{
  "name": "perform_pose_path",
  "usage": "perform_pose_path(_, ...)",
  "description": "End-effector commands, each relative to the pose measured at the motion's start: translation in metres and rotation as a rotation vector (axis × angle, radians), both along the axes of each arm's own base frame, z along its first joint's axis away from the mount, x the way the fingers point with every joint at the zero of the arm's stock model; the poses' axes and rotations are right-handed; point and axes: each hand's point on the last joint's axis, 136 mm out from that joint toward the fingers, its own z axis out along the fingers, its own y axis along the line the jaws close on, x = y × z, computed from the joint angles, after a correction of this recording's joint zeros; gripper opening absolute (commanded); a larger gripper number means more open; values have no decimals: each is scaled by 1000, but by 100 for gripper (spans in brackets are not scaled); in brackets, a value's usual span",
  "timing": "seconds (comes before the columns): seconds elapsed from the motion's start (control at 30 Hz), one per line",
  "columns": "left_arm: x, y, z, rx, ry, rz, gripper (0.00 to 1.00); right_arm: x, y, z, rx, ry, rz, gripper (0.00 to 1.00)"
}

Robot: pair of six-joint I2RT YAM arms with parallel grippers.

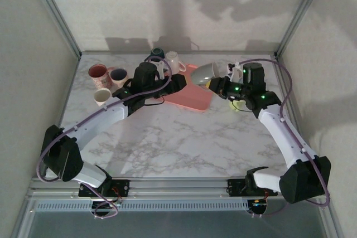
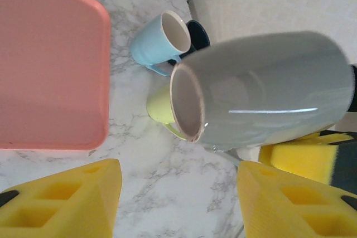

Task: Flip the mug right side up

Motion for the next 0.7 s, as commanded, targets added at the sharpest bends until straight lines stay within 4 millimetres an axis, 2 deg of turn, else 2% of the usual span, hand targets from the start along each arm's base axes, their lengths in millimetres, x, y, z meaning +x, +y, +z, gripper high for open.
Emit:
perform_pose_path(0.0,-6,13,16,45,-97,-5,56,-19,-26,-8,-234,-67,18,0)
perform_pose_path(0.1,-9,15,13,60,-111,-10,56,-29,-42,-26,-354,-41,1,0)
perform_pose_path(0.2,-7,20,6,75,-88,17,50,-36,-66,-51,-490,45,-65,0)
perform_pose_path(0.3,-9,16,1,80,-78,-3,51,-43,-77,-72,-591,111,-75,0)
perform_pose_path(0.5,-12,8,-17,92,-53,-30,50,-44,-77,-97,-682,123,-60,0)
perform_pose_path(0.67,-14,5,-28,111,-40,-60,51,-41,-66,-110,-739,88,23,0)
